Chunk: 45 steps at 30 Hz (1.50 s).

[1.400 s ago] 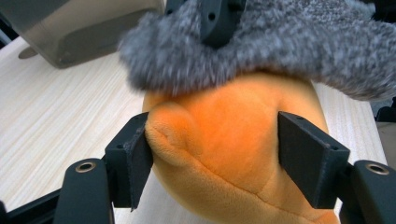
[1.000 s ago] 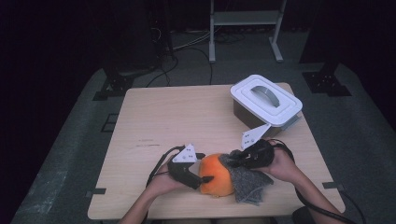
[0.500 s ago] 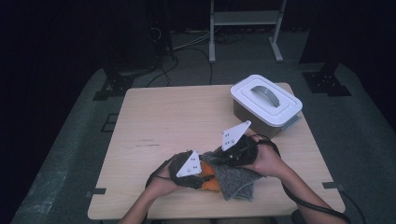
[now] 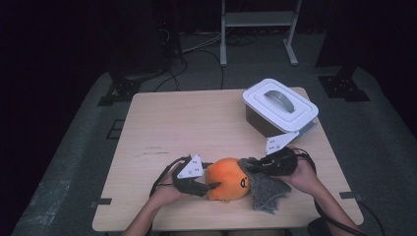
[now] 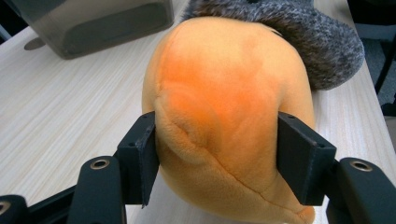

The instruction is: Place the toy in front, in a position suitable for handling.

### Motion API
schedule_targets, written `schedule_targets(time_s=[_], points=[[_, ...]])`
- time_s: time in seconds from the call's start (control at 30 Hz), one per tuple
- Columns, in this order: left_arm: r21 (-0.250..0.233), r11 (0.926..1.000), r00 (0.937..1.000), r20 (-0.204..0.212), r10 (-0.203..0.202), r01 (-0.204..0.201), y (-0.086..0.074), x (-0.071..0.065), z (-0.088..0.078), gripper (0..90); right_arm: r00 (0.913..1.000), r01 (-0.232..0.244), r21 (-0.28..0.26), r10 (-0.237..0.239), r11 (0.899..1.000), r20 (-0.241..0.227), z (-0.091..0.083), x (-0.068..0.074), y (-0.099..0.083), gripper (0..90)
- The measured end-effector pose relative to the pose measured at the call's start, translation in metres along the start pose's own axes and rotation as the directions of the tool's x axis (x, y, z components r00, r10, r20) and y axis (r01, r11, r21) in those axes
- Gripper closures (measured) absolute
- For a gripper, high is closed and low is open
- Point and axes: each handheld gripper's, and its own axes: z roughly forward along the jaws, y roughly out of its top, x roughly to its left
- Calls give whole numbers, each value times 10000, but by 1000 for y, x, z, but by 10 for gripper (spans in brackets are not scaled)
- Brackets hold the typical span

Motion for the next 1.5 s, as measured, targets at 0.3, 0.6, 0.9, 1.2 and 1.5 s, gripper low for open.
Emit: schedule_targets(time_s=[0.3,0.6,0.9,1.2,1.5], points=[[79,9988,9988,57,-492,492,-6,6,-1,360,9988,-481,-108,481,9988,-23,0,-2,-22,816],[246,9944,9947,-44,-1027,1027,-13,13,-2,360,9991,402,-377,-407,9985,-107,4,14,10,817],[210,9933,9935,18,-1136,1136,-14,14,-1,360,9999,-17,-214,14,9998,-127,8,10,-13,817],[183,9917,9918,12,-1275,1275,-13,15,1,351,10000,80,-202,-81,9998,-12,0,20,-16,817],[200,9921,9923,8,-1236,1236,-14,15,-1,348,9938,1086,-150,-1089,9940,-212,19,36,7,816]])
